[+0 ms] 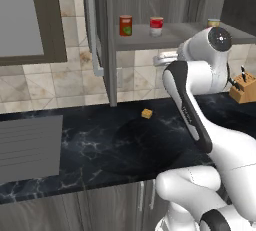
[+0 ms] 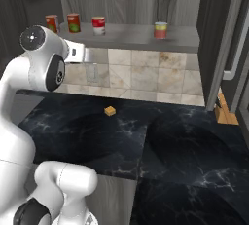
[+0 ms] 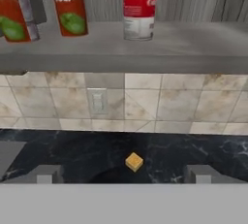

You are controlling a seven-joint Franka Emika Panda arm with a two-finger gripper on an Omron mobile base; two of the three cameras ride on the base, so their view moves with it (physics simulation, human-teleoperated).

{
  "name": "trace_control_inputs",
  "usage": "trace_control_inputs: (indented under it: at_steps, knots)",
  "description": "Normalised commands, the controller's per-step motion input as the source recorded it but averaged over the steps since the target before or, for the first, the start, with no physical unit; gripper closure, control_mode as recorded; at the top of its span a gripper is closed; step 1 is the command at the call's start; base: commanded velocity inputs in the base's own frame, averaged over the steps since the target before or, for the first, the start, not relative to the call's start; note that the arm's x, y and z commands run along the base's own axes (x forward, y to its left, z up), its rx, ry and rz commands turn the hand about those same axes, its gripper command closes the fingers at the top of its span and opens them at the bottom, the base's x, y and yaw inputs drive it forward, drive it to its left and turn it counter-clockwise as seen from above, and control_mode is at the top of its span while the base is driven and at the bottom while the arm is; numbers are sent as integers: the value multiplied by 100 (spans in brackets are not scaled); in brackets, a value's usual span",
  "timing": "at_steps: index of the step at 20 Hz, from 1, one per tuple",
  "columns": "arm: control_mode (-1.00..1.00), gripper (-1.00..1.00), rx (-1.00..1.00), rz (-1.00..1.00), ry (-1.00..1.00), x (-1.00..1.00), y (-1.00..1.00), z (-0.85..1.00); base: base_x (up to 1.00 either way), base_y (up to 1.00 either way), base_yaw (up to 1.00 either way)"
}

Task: Stack two cans on top of the other two cans in the cabinet.

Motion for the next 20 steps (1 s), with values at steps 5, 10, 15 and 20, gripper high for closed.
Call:
trace_control_inputs:
  at_steps: [5,10,15,20]
  knots:
    - [-100,-100,-1,-4,-21,0,-6,39,0,0,0]
    - [-100,-100,0,-5,-13,0,-3,45,0,0,0]
    - [-100,-100,0,0,-6,9,-1,30,0,0,0]
    - [-100,-100,0,0,0,19,-3,21,0,0,0]
